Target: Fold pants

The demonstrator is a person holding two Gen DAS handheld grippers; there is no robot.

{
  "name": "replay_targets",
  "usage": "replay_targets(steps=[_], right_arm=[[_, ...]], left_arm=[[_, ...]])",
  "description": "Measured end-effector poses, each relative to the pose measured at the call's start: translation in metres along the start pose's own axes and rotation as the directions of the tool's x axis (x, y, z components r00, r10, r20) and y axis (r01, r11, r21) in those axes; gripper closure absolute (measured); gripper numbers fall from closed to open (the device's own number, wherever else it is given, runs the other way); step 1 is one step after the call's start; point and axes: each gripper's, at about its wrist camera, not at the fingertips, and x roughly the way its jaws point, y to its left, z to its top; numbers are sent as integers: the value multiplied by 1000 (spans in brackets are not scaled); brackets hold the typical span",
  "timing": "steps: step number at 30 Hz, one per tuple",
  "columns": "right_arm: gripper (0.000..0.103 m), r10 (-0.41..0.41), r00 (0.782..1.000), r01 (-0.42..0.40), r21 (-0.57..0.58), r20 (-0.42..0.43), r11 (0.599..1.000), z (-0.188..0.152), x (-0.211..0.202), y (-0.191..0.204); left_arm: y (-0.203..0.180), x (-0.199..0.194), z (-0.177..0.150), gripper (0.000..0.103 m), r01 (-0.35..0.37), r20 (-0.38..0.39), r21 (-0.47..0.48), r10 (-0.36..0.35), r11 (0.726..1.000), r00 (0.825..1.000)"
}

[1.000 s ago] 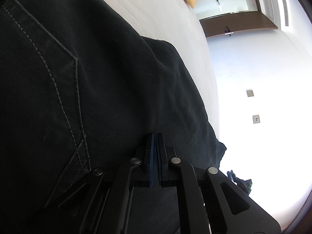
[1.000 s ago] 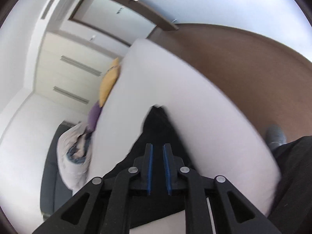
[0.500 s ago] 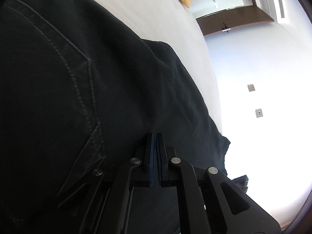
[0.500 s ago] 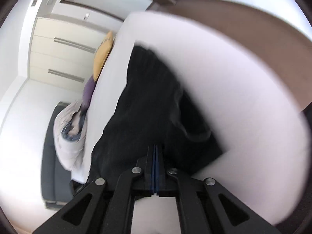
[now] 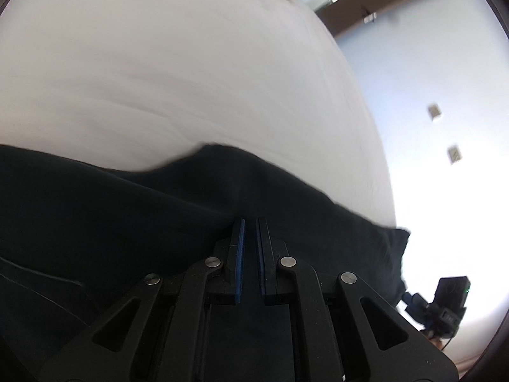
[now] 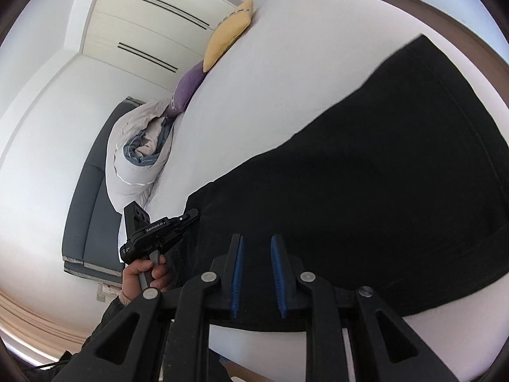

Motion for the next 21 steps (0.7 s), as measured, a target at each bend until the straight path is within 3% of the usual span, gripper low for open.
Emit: replay_targets(steps=[2,4,7,11,15,19,21], right_arm=[[81,-18,1000,18,-39,0,999,-5,-18,-1],[75,-4,1000,3,-56,-5,998,0,-4,17],[69,20,999,-24,-104,-37,994,9,20,41],[68,50,993,-68,-162,-107,985,9,58,77],[67,66,979,-105,-196,-195,975,0,97,103],[57,78,962,-119,-142,-263,983,-13,118,80],[56,-1,966,-38,-148,-259,988,-17,123,63]], left_arm=[[20,-16,2,97,24,49,-33,-23,999,999],[44,-33,3,97,-43,93,-76,50,996,994],[82,-58,3,97,14,156,-163,12,987,988],[96,-89,-3,97,-50,226,-180,91,982,970],[110,-112,-16,97,-113,248,-196,160,974,955],[121,-139,-31,97,-104,279,-186,153,977,948],[135,-145,-40,97,-74,289,-196,130,978,948]])
